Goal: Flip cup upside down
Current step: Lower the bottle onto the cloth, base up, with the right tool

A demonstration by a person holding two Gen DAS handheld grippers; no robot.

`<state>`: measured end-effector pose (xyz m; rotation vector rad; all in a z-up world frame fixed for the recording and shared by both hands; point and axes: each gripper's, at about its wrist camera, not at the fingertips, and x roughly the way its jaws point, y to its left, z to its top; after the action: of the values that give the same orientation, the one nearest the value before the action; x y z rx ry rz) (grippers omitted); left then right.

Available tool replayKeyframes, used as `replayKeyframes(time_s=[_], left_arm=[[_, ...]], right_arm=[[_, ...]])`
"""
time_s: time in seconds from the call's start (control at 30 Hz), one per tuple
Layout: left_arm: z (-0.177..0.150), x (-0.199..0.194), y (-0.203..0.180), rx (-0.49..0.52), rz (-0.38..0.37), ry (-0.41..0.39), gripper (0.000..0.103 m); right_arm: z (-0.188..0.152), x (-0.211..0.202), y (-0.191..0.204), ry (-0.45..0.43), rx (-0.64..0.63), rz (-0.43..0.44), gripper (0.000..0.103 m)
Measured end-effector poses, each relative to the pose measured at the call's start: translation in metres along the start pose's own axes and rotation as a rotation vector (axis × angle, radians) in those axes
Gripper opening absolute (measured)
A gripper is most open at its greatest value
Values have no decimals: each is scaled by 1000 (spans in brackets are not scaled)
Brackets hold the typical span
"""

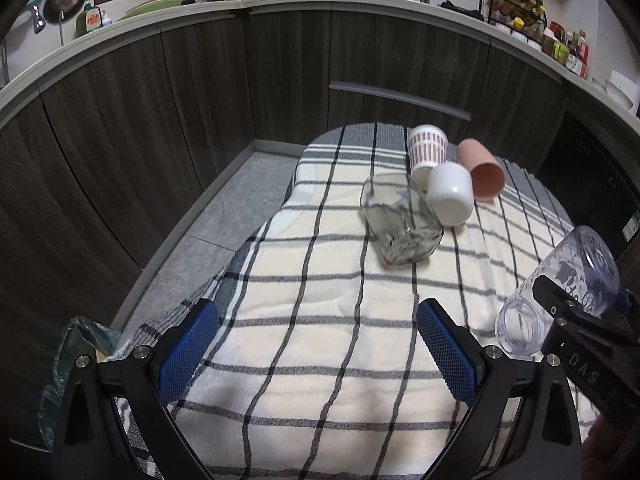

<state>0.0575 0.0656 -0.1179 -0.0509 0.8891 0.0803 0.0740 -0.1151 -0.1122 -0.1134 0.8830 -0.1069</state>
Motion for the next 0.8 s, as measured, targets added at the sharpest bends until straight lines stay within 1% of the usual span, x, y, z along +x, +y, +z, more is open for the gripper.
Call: replayKeyframes(time_s=[0.07,0.2,0.4,0.57,0.6,0.73,0.8], left_arm=[[-3,2,-1,3,0,5,101],[-6,7,-2,7,3,18,101],[-7,8,-4,16,-7,19,101],[-6,6,-5,17,-10,17,101],[-5,6,-5,18,-10,18,101],[-3,1,-6,20,-17,16,101],[-1,-4,-8,25,-19,8,101]], right_arm=[[-6,7,2,0,9,-10,74],[-20,23,-1,42,36,-17,75],[-28,18,7,18,-2,-34,75],[-26,19,5,34,1,-30,75],[-26,19,5,36,0,-28,76],[-25,14,3,16,9,-27,87],[-24,9,2,-2,12,-22,88]])
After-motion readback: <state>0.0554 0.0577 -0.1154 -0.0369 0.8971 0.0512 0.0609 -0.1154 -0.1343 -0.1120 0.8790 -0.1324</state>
